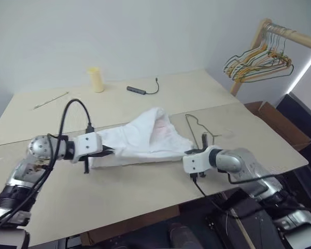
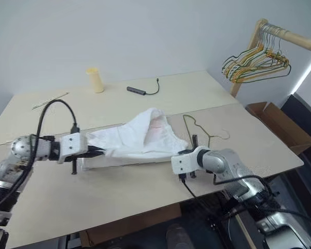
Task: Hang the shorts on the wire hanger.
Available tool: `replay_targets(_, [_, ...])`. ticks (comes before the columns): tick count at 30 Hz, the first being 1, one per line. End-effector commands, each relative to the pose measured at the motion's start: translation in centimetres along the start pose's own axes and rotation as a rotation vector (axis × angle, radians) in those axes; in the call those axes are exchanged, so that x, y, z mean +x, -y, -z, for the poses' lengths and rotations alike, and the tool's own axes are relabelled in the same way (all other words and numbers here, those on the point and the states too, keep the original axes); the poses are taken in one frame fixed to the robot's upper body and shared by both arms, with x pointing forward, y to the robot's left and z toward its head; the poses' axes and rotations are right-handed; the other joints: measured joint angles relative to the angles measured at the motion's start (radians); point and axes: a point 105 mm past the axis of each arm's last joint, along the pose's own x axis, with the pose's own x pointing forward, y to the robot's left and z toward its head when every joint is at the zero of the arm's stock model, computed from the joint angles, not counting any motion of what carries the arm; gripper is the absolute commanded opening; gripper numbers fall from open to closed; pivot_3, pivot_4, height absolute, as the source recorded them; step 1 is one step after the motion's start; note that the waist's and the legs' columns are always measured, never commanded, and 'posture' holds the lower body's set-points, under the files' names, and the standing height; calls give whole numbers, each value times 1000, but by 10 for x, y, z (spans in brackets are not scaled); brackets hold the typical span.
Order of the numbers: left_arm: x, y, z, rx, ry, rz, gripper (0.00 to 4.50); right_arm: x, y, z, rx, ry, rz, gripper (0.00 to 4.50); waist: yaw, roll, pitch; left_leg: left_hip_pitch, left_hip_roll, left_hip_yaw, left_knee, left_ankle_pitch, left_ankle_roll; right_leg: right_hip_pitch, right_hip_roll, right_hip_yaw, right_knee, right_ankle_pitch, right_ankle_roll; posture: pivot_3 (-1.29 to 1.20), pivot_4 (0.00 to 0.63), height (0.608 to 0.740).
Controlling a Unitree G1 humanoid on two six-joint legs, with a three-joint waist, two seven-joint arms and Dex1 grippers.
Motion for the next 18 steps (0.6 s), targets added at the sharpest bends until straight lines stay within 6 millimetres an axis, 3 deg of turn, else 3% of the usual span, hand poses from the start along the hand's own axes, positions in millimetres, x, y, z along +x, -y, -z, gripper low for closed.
replay_targets(1, [-37, -1, 16, -16, -99, 10, 0, -18, 0, -26, -18, 38, -133, 35, 3, 0, 0, 0, 0, 0, 1, 0, 0, 1, 0, 0, 0, 0, 0, -173, 0, 740])
replay_targets(4, [-56, 14, 19, -61, -144, 101, 0, -26, -11, -48, -2, 149, -256, 35, 15, -1, 1, 0, 0, 0, 1, 0, 0, 0, -1, -1, -1, 0, 1, -143, 0, 740])
replay_targets(6, [-57, 16, 9, -92, -90, 77, 0, -21, -7, -46, -7, 163, -261, 35, 26, -1, 1, -1, 1, 1, 1, 0, -1, 0, -2, -1, -1, 0, 0, -127, 0, 740])
replay_targets(9, [-42, 9, -5, -143, 14, -9, 0, -8, 10, -34, 47, 150, -218, 35, 54, -2, 1, -1, 0, 1, 1, -1, -1, 0, -3, -1, -2, 0, 0, -115, 0, 740])
replay_targets(11, [-21, -27, -13, -202, 73, -254, 0, 3, 65, -19, 83, 112, -27, 35, 73, -2, 2, 0, 0, 1, 2, -1, -1, 1, -3, -1, -1, 1, 0, -117, 0, 740])
replay_targets(13, [-15, -68, -23, -230, 107, -489, 0, 7, 118, -10, 108, 68, 167, 35, 88, -3, 4, 1, -2, 1, 4, 1, -1, 2, -2, -2, -1, 3, 1, -121, 0, 740])
replay_targets(14, [-22, -98, -33, -231, 135, -660, 0, 4, 151, -5, 102, 26, 303, 35, 92, -3, 4, -1, -2, 1, 4, 4, 0, 1, -2, -2, -1, 8, -3, -121, 0, 740])
replay_targets(16, [-41, -141, -51, -229, 176, -915, 0, -7, 199, 2, 88, -37, 522, 35, 95, -6, 4, -3, -2, -2, 5, 7, -3, -2, -1, -3, 0, 15, -8, -116, 0, 740])
replay_targets(17, [-66, -168, -75, -174, 269, -1117, 0, -28, 239, 3, 44, -77, 772, 35, 95, -6, 3, -6, -2, -2, 3, 7, -4, -5, -1, -3, -1, 16, -9, -116, 0, 740])
replay_targets(18, [-84, -181, -90, -140, 340, -1247, 0, -45, 263, 2, 11, -97, 942, 35, 95, -7, 3, -9, -2, -2, 3, 8, -5, -10, -1, -3, 0, 16, -9, -117, 0, 740])
